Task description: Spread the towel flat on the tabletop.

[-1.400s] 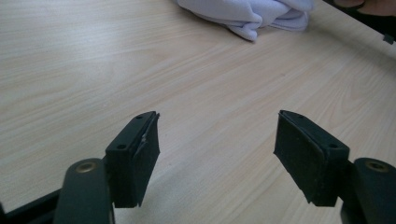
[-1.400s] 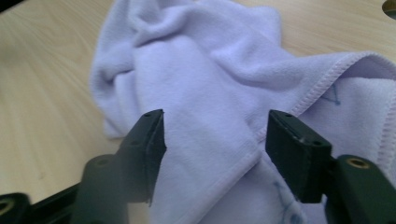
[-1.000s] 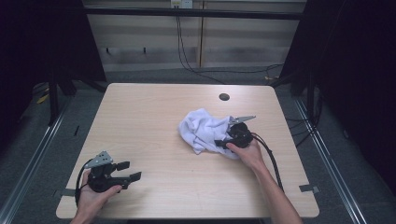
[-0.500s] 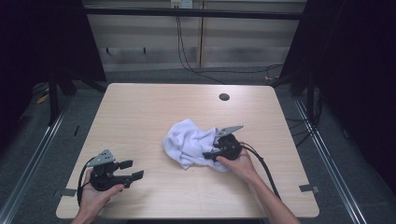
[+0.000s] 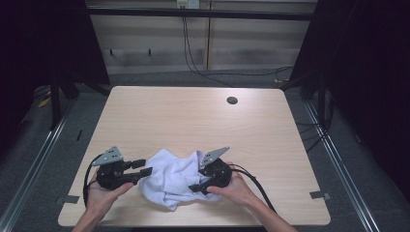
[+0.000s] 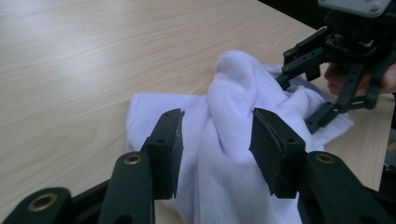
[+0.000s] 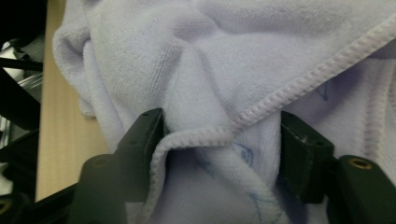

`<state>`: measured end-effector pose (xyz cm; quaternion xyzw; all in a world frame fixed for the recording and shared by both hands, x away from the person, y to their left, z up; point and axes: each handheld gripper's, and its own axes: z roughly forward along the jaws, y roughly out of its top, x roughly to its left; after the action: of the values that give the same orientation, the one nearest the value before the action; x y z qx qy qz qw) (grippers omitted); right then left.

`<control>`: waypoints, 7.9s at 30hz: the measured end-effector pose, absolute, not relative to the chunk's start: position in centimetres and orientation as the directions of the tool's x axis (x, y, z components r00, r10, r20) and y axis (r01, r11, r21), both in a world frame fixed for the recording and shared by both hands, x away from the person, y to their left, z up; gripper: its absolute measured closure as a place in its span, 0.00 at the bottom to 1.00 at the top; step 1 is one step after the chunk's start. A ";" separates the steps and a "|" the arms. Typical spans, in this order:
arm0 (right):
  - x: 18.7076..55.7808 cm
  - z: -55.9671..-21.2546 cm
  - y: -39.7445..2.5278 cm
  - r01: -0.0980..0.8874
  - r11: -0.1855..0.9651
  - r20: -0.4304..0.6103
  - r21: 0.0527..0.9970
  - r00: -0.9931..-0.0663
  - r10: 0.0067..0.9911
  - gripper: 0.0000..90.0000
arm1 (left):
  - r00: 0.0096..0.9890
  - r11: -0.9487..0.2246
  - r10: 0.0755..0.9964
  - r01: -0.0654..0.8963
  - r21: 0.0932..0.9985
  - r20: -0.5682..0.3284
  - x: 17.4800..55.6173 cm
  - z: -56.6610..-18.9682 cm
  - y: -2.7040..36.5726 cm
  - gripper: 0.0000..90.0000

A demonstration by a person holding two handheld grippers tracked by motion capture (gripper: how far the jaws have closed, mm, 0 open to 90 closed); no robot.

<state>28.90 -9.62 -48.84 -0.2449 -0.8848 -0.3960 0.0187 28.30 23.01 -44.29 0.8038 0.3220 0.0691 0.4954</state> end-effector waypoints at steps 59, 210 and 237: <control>32.4 -40.7 -21.8 0.549 0.132 0.335 0.825 -0.665 0.668 0.97 | 0.770 -0.035 0.505 0.469 0.882 -0.389 31.4 -41.0 23.1 0.98; 24.2 -48.8 -3.6 0.422 0.550 0.336 0.721 -0.907 0.255 0.75 | 0.755 -0.419 0.616 0.556 0.718 -0.225 32.5 -50.3 20.1 0.82; 22.0 -50.1 -2.8 0.291 0.641 0.172 0.710 -0.955 0.242 0.99 | 0.756 -0.412 0.616 0.550 0.727 -0.223 31.8 -50.4 20.5 0.79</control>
<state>22.03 -2.82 -50.06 -0.1471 -0.9053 -0.3974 0.0305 31.81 20.49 -50.43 0.8393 0.3473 0.0396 0.4164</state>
